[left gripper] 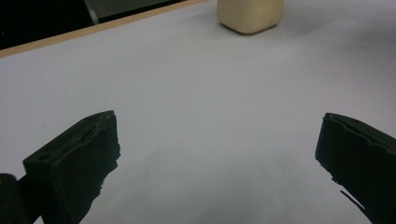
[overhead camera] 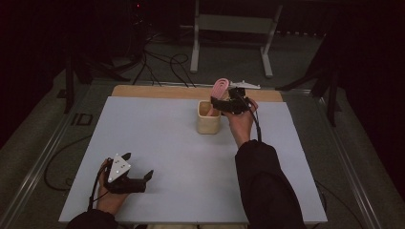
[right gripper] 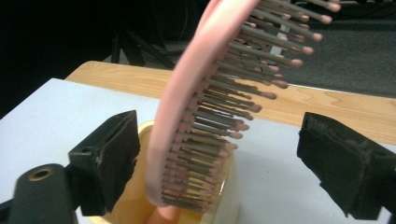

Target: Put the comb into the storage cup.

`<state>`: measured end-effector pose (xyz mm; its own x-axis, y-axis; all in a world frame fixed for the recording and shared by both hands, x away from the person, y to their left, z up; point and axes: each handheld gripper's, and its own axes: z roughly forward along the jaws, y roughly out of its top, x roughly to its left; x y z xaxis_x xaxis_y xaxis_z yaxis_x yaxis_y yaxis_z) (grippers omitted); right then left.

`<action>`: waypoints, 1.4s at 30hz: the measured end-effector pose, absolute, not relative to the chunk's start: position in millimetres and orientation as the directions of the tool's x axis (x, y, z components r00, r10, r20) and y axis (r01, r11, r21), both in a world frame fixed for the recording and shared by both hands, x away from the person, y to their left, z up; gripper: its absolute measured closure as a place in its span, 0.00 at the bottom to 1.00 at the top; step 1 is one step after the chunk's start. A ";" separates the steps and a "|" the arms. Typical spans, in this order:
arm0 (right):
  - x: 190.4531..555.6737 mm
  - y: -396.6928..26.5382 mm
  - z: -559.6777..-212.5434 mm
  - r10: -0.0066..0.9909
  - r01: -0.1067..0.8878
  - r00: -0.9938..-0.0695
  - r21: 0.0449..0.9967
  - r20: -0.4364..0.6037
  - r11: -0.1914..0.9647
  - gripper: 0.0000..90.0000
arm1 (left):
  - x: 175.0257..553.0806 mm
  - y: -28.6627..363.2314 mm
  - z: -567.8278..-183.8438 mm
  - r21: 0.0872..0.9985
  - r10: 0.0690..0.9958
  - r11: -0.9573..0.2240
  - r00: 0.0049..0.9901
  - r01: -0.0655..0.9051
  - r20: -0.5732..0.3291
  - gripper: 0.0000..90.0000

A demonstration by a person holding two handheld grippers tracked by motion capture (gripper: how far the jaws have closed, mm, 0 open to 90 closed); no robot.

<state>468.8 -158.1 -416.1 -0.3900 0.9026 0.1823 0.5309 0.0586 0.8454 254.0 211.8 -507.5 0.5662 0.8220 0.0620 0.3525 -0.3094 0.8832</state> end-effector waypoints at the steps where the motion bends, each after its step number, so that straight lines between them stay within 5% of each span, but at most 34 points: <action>1: 468.4 -157.9 -415.8 0.902 0.532 -0.392 0.845 0.183 0.059 0.13 | 254.0 211.8 -507.6 0.883 0.822 -0.309 0.566 0.353 0.062 0.00; 17: 442.4 -159.5 -414.6 0.853 0.499 -0.497 0.856 0.159 0.132 0.10 | 254.5 211.3 -507.6 0.884 0.825 -0.307 0.561 0.353 0.063 0.00; 42: 407.7 -181.2 -428.6 0.833 0.477 -0.539 0.860 0.123 0.182 0.10 | 253.4 211.7 -507.4 0.885 0.832 -0.306 0.551 0.350 0.070 0.00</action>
